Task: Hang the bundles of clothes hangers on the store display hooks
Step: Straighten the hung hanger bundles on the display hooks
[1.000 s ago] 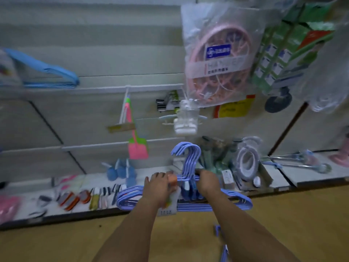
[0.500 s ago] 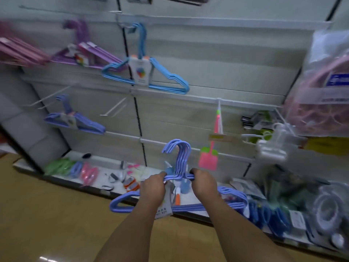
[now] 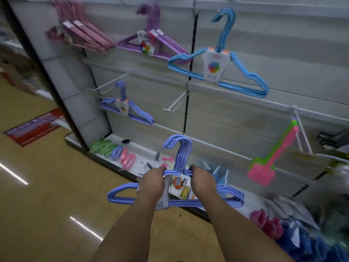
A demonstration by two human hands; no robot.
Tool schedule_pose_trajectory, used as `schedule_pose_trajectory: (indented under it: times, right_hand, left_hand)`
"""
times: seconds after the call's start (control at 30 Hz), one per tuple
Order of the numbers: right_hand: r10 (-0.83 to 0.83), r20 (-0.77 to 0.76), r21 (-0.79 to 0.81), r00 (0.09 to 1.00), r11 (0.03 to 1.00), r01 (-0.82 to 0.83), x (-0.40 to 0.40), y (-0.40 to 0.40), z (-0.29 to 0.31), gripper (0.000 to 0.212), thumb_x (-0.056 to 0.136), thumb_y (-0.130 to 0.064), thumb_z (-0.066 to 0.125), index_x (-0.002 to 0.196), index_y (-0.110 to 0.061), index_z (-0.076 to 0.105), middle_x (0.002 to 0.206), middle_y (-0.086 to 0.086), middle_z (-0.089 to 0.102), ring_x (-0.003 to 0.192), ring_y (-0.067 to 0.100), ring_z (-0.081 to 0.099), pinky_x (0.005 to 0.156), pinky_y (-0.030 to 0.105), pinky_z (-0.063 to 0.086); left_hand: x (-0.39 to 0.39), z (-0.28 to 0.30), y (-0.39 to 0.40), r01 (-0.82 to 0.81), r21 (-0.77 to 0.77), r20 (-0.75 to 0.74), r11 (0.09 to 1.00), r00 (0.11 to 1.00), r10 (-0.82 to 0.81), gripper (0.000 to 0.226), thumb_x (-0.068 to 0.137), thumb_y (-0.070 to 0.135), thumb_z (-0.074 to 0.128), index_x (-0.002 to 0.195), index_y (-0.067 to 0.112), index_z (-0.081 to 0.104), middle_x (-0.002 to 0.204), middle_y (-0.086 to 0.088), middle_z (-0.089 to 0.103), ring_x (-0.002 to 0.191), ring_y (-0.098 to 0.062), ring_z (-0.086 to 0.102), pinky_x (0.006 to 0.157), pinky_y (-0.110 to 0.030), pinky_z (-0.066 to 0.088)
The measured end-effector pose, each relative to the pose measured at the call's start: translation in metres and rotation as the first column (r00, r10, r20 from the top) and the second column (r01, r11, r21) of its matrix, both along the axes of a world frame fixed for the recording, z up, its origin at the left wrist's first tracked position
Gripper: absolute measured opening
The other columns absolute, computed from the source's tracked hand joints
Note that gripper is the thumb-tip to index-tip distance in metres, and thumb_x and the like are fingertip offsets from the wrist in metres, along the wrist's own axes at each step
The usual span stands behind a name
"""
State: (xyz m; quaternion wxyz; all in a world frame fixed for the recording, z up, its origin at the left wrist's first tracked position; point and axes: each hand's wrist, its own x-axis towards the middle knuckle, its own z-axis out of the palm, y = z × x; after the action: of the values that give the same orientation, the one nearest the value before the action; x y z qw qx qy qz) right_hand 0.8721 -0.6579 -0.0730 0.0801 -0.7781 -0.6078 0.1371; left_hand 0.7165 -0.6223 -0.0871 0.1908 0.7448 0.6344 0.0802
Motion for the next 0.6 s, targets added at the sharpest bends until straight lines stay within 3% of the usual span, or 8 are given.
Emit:
schedule_pose_trajectory:
  times: [0.1, 0.33, 0.47, 0.6]
  right_hand:
    - [0.025, 0.001, -0.006, 1.0, 1.0, -0.024, -0.018, 0.03, -0.006, 0.033, 0.094, -0.005, 0.038, 0.123, -0.014, 0.049, 0.117, 0.012, 0.06, 0.106, 0.03, 0.059, 0.072, 0.033, 0.039]
    - [0.061, -0.02, -0.008, 0.998, 0.998, -0.061, -0.051, 0.104, -0.017, 0.036, 0.092, -0.008, 0.045, 0.127, -0.012, 0.047, 0.114, 0.011, 0.062, 0.104, 0.031, 0.06, 0.079, 0.034, 0.044]
    - [0.035, -0.067, -0.027, 0.997, 0.999, -0.037, -0.059, 0.149, -0.018, 0.032, 0.091, -0.006, 0.043, 0.121, -0.013, 0.049, 0.11, 0.011, 0.063, 0.101, 0.031, 0.061, 0.075, 0.033, 0.043]
    - [0.075, 0.004, -0.058, 0.997, 0.996, -0.074, -0.067, 0.189, -0.021, 0.033, 0.09, -0.009, 0.048, 0.123, -0.014, 0.049, 0.118, 0.009, 0.061, 0.108, 0.031, 0.059, 0.083, 0.034, 0.045]
  left_hand:
    - [-0.019, -0.003, 0.025, -0.019, 0.009, -0.008, 1.0, 1.0, 0.019, 0.036, 0.094, 0.021, 0.046, 0.127, 0.032, 0.051, 0.103, -0.005, 0.067, 0.094, -0.028, 0.062, 0.076, -0.037, 0.049]
    - [-0.052, -0.006, 0.095, -0.043, -0.021, -0.023, 0.999, 0.999, 0.042, 0.042, 0.096, 0.024, 0.045, 0.136, 0.032, 0.046, 0.123, -0.004, 0.062, 0.109, -0.026, 0.059, 0.084, -0.033, 0.045]
    - [-0.062, -0.006, 0.139, -0.028, -0.04, -0.022, 0.999, 0.999, 0.027, 0.044, 0.096, 0.02, 0.041, 0.139, 0.03, 0.044, 0.125, -0.007, 0.061, 0.112, -0.028, 0.058, 0.087, -0.033, 0.044]
    - [-0.072, -0.009, 0.177, -0.024, -0.064, -0.01, 0.998, 1.0, 0.023, 0.045, 0.095, 0.016, 0.04, 0.137, 0.031, 0.046, 0.121, -0.005, 0.063, 0.109, -0.026, 0.059, 0.085, -0.032, 0.044]
